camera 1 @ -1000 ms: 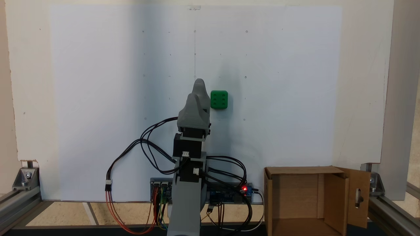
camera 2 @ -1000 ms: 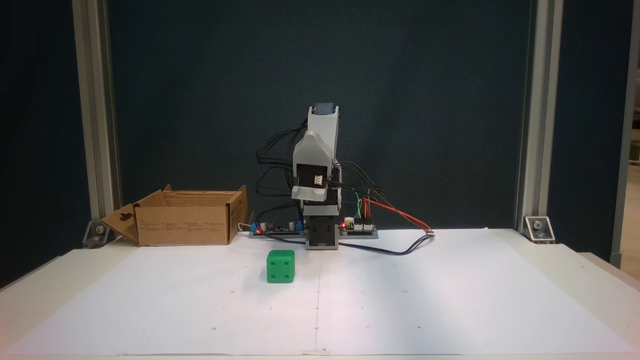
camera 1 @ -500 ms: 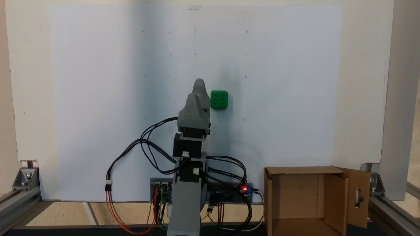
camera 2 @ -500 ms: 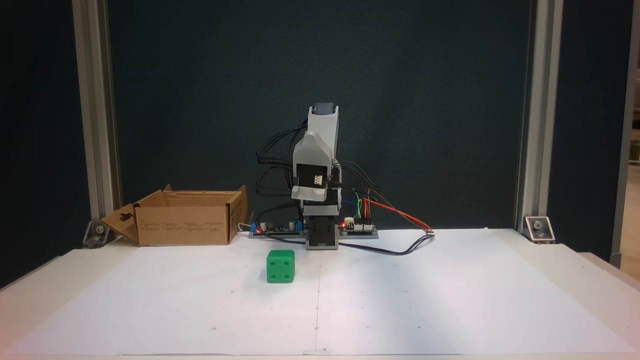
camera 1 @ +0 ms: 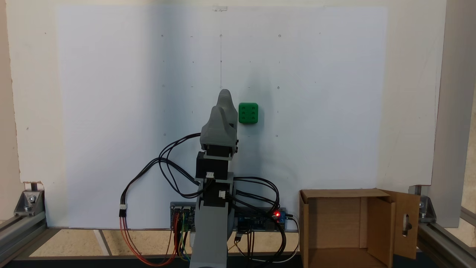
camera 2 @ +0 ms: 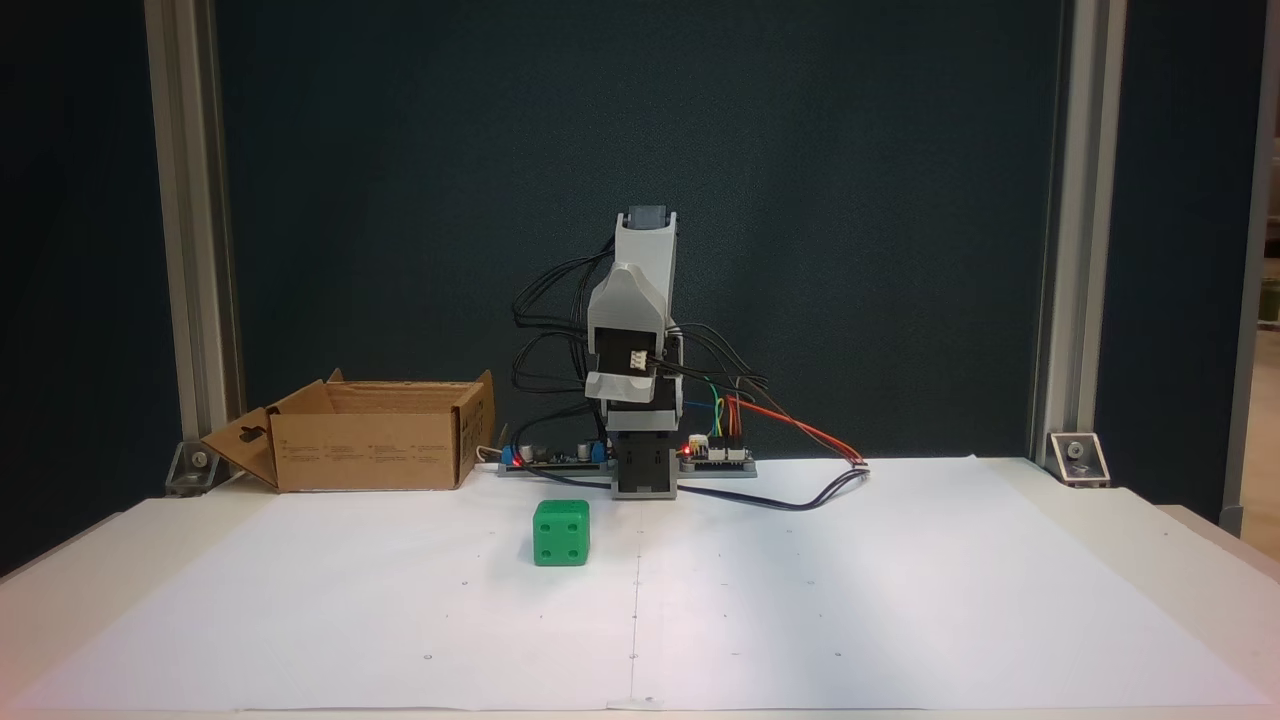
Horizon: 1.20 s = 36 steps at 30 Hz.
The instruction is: Grasp a green dice and put it in the bin.
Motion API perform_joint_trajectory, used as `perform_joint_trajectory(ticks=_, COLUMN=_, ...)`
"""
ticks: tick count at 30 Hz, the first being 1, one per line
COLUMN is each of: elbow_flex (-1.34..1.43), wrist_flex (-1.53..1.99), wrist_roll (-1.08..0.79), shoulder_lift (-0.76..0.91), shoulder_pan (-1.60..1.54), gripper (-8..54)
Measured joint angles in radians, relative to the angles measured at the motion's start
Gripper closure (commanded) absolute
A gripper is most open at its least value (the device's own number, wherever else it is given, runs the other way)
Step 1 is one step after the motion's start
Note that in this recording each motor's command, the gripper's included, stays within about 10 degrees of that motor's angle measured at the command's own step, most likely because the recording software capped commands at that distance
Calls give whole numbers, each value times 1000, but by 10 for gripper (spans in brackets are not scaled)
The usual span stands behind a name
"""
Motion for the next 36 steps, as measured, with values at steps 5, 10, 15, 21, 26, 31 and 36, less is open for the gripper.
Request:
perform_joint_trajectory(ticks=5, elbow_flex=0, wrist_flex=0, wrist_roll=0, shoulder_lift=0, shoulder_pan=-2, gripper=2)
perform_joint_trajectory(ticks=10, elbow_flex=0, wrist_flex=0, wrist_roll=0, shoulder_lift=0, shoulder_pan=-2, gripper=0)
perform_joint_trajectory(ticks=15, elbow_flex=0, wrist_flex=0, wrist_roll=-6, shoulder_lift=0, shoulder_pan=-2, gripper=0)
perform_joint_trajectory(ticks=21, elbow_flex=0, wrist_flex=0, wrist_roll=-6, shoulder_lift=0, shoulder_pan=-2, gripper=6)
perform_joint_trajectory(ticks=26, elbow_flex=0, wrist_flex=12, wrist_roll=-6, shoulder_lift=0, shoulder_pan=-2, gripper=17)
perform_joint_trajectory(ticks=31, elbow_flex=-58, wrist_flex=107, wrist_roll=-6, shoulder_lift=0, shoulder_pan=-3, gripper=28)
perform_joint_trajectory(ticks=36, elbow_flex=-242, wrist_flex=356, wrist_roll=-5, shoulder_lift=0, shoulder_pan=-23, gripper=27)
